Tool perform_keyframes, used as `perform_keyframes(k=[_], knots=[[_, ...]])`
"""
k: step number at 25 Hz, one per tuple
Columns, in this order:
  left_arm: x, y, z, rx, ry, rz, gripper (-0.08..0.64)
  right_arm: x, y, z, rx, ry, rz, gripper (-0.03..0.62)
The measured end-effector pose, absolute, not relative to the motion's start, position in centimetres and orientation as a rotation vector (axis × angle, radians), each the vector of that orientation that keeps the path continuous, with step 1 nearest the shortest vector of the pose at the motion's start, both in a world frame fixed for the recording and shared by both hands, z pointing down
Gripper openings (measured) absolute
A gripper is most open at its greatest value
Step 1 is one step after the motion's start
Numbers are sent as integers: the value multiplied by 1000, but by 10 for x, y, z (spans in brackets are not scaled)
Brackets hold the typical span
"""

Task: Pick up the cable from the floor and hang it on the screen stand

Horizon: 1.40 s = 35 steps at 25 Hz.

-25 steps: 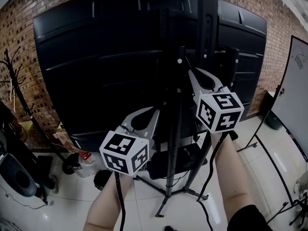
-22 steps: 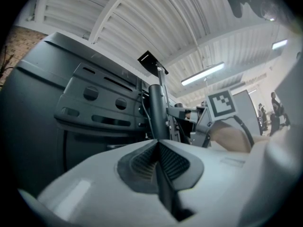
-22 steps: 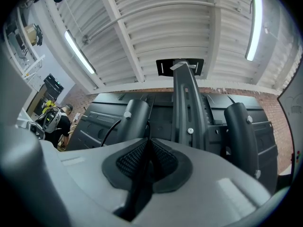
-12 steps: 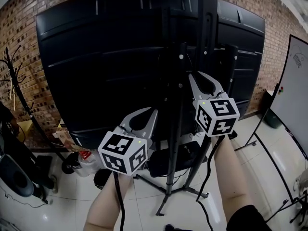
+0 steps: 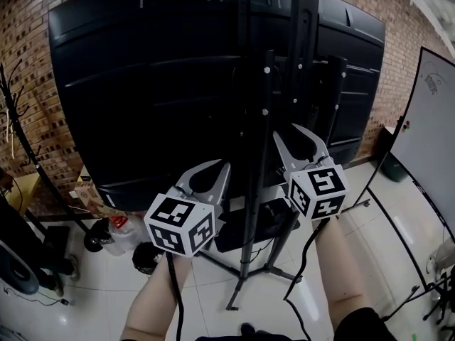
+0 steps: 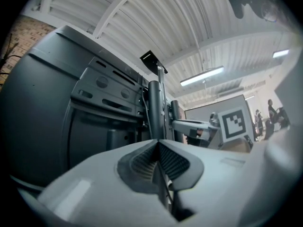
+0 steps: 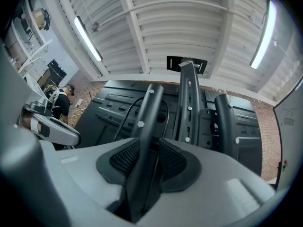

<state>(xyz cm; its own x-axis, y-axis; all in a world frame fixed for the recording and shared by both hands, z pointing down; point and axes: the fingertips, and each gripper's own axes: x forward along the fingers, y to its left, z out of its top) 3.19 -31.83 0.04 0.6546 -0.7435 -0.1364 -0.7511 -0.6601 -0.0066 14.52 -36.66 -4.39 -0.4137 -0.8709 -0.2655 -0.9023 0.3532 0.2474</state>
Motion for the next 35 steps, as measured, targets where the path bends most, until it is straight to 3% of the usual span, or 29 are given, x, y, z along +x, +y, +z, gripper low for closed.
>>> perform_keyframes(k=[5,15,35], knots=[[31,-302,-5,-2767,1233,197,5,138,-345,-41,-1634,2466,539,126],[7,-250,-14,-2710,1192,276,5,96,-263,-58,-1550,2358,627,58],[-77,-142,41,-2744,1131,299,5,-5,-154,31,-1615,2373,518,8]])
